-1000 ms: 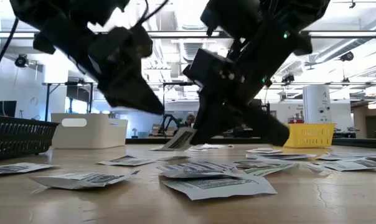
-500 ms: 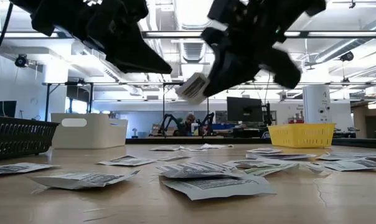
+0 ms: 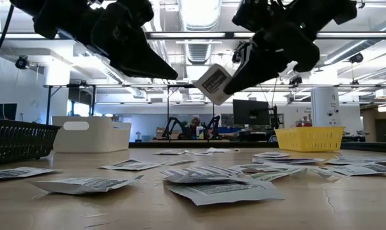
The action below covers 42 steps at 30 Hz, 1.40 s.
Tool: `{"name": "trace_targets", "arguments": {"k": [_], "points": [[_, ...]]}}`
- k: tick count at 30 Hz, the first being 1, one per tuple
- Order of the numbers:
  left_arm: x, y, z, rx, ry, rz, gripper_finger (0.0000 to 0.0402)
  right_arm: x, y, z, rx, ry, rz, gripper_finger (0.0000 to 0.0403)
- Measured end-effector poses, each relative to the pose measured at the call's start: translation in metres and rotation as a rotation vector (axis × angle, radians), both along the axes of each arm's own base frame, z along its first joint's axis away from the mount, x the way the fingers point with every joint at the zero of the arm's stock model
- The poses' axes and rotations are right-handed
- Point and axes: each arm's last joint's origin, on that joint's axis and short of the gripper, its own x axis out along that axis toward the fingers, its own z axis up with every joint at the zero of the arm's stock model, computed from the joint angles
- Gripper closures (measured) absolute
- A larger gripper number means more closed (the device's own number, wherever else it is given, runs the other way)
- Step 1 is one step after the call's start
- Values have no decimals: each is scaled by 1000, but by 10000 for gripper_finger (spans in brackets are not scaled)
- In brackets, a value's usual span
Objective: Pick & Place First Aid Supplies
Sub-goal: Put the gray towelette pack into the white bin
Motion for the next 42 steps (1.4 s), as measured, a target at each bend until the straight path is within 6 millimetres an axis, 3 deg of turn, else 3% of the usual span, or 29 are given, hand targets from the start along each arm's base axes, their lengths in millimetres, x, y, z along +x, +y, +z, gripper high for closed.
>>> {"name": "trace_targets", "arguments": {"k": [6,15,26,42], "points": [[0,0,0,0,-1,0,276,2,0,-2,109,-131,-61,394],[2,0,3,-8,-38,1,231,6,1,-9,131,-147,-68,394],[3,-1,8,-27,-84,-15,229,18,4,-17,154,-208,-65,394],[3,-1,7,-82,-86,6,245,23,5,-10,261,-281,-121,394]]}}
